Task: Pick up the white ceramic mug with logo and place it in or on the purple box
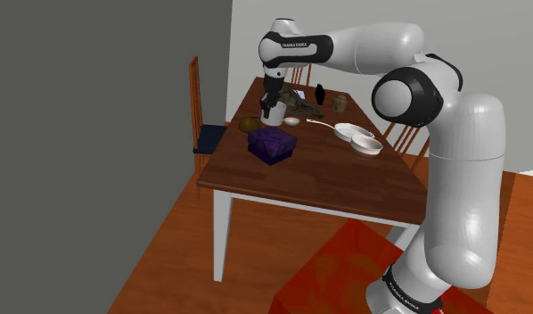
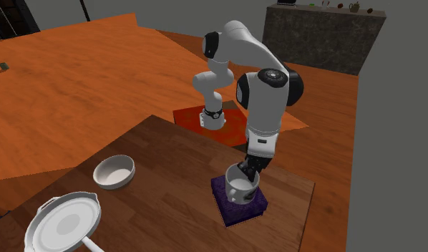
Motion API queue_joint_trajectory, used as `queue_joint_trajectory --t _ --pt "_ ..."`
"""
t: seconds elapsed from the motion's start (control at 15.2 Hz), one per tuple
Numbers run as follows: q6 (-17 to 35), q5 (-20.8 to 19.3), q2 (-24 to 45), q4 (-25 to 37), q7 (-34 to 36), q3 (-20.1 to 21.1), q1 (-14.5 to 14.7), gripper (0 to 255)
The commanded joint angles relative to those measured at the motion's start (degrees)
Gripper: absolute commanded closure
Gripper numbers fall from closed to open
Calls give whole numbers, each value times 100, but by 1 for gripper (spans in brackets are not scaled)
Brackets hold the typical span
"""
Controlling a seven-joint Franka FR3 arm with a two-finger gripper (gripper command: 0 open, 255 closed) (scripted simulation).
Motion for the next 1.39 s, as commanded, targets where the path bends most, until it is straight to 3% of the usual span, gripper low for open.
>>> queue_joint_trajectory --t 0.0,0.2,0.26,0.59,0.86,1.32 --pt "8 1 3 -2 -1 0 -1 255" --pt "8 1 3 -2 -1 0 -1 255" --pt "8 1 3 -2 -1 0 -1 0" --pt "8 1 4 -1 -1 0 -1 0" --pt "-726 -4 9 741 19 -11 -44 0" --pt "-726 -4 9 741 19 -11 -44 0"
